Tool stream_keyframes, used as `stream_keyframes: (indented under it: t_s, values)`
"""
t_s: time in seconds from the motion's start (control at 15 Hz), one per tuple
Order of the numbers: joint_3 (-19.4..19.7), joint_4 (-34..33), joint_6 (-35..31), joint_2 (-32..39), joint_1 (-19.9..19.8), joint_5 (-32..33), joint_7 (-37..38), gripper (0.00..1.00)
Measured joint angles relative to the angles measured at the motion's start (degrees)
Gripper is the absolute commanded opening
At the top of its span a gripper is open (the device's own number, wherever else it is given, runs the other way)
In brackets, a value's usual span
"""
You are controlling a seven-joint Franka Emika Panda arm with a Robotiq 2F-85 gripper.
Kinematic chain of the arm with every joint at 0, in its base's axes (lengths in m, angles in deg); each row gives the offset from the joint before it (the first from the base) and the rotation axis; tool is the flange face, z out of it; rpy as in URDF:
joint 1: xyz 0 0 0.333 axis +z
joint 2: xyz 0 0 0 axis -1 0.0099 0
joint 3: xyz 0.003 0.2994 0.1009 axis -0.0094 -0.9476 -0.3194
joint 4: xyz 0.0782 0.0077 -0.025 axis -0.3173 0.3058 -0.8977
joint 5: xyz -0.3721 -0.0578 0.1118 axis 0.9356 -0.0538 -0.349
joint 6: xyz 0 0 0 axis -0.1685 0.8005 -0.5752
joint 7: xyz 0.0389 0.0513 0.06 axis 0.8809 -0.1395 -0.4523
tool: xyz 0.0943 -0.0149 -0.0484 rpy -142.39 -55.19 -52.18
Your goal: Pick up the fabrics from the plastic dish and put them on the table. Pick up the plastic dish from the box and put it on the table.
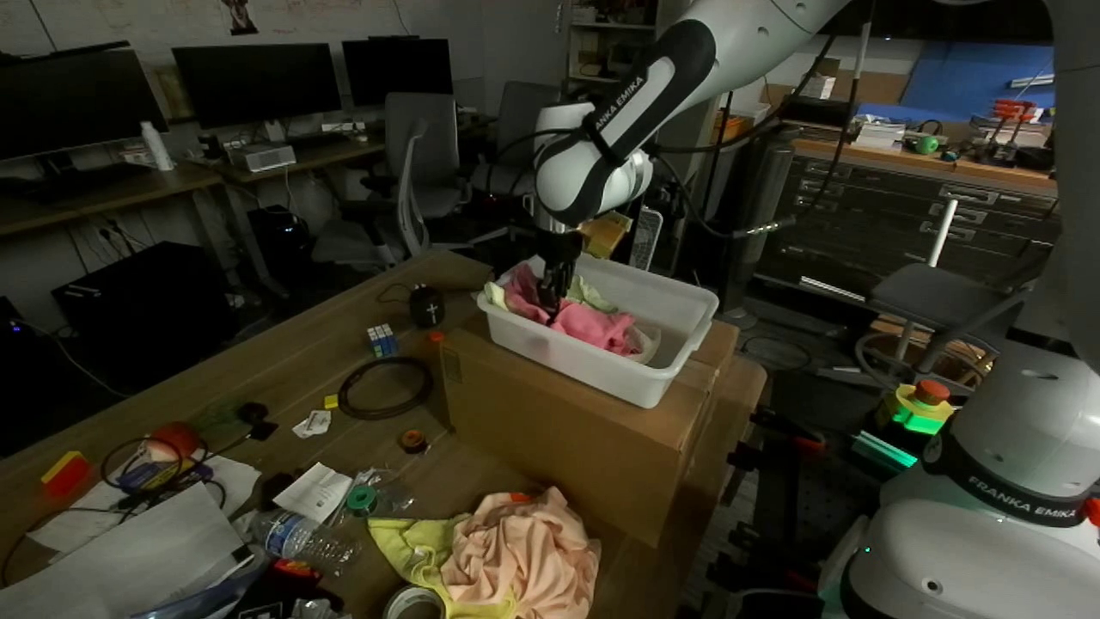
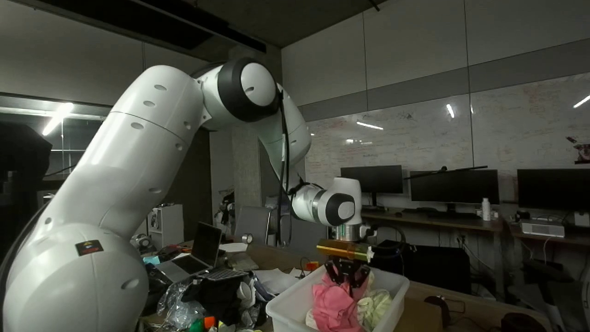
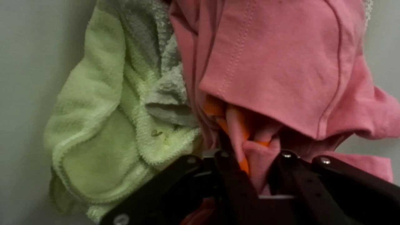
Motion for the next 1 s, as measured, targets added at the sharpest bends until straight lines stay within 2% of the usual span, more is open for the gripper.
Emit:
stream_keyframes:
  t_s: [0.47, 1.0]
  values:
    - [-0.07, 0.97, -0.01, -4.40, -0.81, -0.97, 0.66, 0.07]
    - [-0.12, 6.81, -3.15, -21.60, -1.02, -5.74, 0.62, 0.06]
